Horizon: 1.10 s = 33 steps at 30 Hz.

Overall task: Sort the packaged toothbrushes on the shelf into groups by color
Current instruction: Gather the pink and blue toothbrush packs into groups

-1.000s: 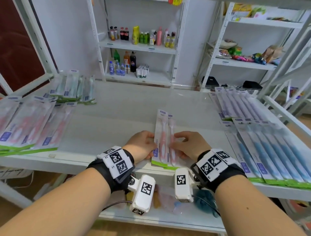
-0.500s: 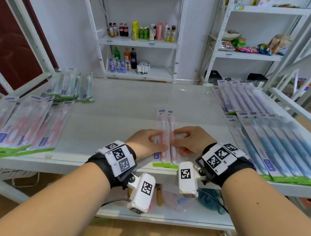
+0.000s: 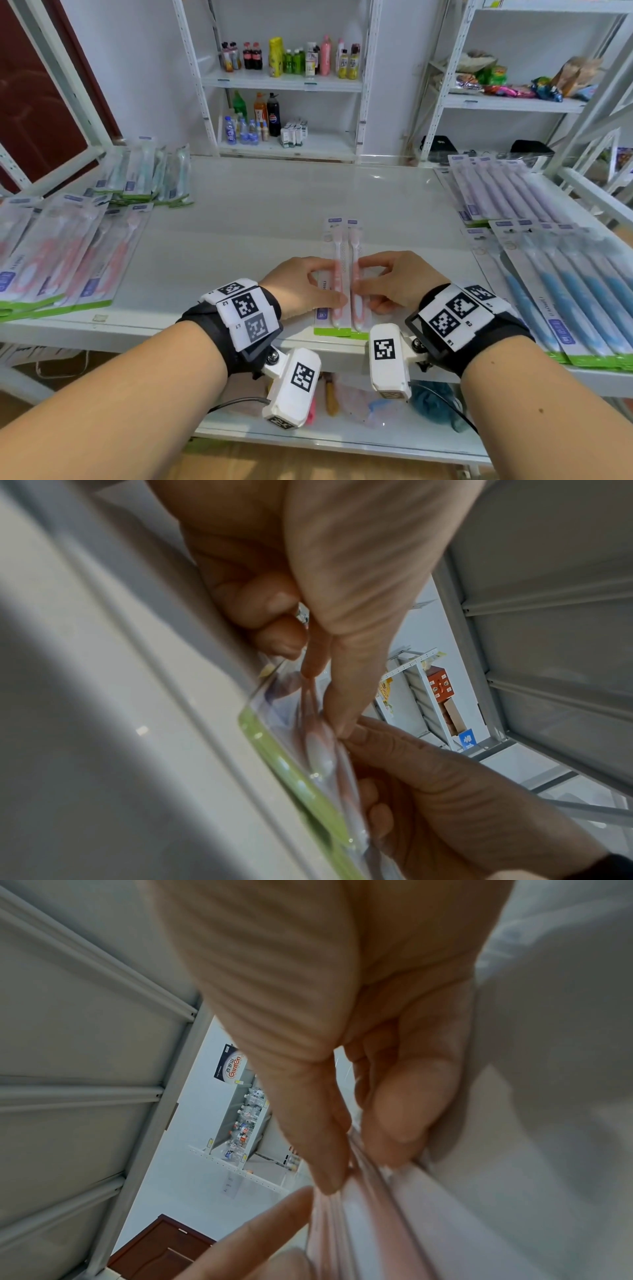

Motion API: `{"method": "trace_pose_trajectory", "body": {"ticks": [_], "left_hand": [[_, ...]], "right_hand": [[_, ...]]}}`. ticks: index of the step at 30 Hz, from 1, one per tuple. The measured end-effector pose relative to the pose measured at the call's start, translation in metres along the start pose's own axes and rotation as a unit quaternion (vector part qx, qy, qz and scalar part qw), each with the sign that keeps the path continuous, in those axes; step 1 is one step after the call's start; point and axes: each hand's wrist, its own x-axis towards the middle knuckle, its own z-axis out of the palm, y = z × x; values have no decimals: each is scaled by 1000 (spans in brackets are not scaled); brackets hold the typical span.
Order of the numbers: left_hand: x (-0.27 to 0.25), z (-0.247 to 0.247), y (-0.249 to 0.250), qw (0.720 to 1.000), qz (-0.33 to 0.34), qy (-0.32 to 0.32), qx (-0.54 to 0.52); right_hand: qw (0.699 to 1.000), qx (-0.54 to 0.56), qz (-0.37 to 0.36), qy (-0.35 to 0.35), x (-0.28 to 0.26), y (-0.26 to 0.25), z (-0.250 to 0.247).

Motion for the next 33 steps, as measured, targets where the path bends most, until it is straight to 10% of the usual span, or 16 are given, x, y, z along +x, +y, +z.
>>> {"method": "trace_pose_trajectory", "body": {"ticks": [14,33], "left_hand": [[-13,-19,-13,983,-47,-11,-179],[-148,-264,-199,908,-161,362,-134]], "right_hand": [[998,-1,17,68,2,-8,1],[993,18,-69,-96,47,-178,258]]}}
